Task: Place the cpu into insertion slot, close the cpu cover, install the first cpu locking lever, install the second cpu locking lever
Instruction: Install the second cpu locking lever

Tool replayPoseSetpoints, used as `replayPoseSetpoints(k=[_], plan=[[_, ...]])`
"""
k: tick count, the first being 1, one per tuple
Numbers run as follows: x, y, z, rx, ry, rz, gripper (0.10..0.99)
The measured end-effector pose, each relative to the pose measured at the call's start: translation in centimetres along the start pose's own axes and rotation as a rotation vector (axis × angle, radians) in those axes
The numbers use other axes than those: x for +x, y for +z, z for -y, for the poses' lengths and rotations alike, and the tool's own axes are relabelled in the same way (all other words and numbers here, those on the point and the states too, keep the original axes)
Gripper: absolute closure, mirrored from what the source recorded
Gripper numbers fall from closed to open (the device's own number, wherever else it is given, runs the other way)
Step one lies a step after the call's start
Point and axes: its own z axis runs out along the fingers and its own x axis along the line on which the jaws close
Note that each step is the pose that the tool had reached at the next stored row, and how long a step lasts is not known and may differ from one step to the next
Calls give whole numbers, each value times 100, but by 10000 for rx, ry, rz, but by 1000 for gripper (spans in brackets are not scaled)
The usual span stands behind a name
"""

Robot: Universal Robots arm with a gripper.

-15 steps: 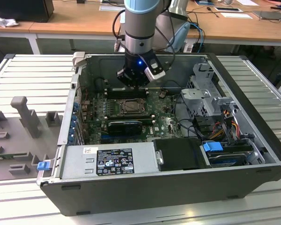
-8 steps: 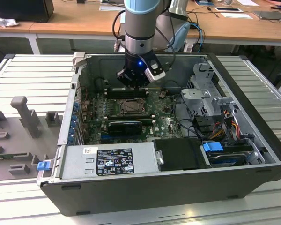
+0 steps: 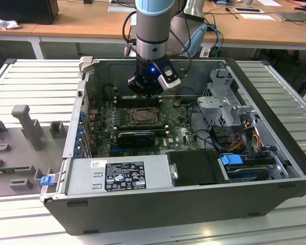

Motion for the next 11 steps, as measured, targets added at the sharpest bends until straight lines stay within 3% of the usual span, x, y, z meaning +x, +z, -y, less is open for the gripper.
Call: replayPoseSetpoints(k=[8,9,11], plan=[[-5,-212,-20,-48,32,7,980],[-7,-266,-25,-47,38,7,980],[-7,-297,-28,-47,41,7,980]])
